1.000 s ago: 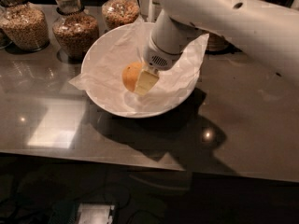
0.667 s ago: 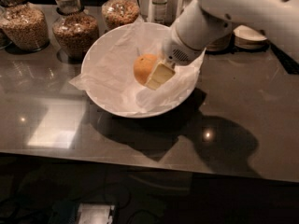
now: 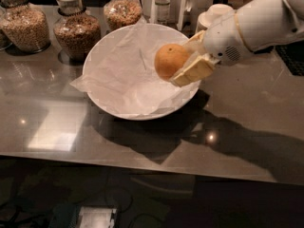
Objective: Pick orange from white bowl
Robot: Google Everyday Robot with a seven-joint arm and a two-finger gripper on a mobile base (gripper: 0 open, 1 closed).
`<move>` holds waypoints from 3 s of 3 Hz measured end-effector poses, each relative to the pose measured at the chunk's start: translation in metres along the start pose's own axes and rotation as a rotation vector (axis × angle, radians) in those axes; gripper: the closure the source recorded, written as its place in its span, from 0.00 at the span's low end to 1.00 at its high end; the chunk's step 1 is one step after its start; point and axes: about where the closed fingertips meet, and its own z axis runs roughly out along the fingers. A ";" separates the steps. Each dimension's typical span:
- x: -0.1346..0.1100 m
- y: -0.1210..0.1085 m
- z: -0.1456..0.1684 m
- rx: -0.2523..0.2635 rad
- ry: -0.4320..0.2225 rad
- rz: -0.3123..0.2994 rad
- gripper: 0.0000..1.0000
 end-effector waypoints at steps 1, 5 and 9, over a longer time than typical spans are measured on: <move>-0.003 0.003 -0.008 0.004 -0.030 -0.041 1.00; -0.050 0.045 -0.033 -0.016 -0.140 -0.198 1.00; -0.099 0.120 -0.074 0.024 -0.352 -0.341 1.00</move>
Offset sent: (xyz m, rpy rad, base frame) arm -0.0060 -0.0037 0.0077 0.0205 -0.0371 0.0276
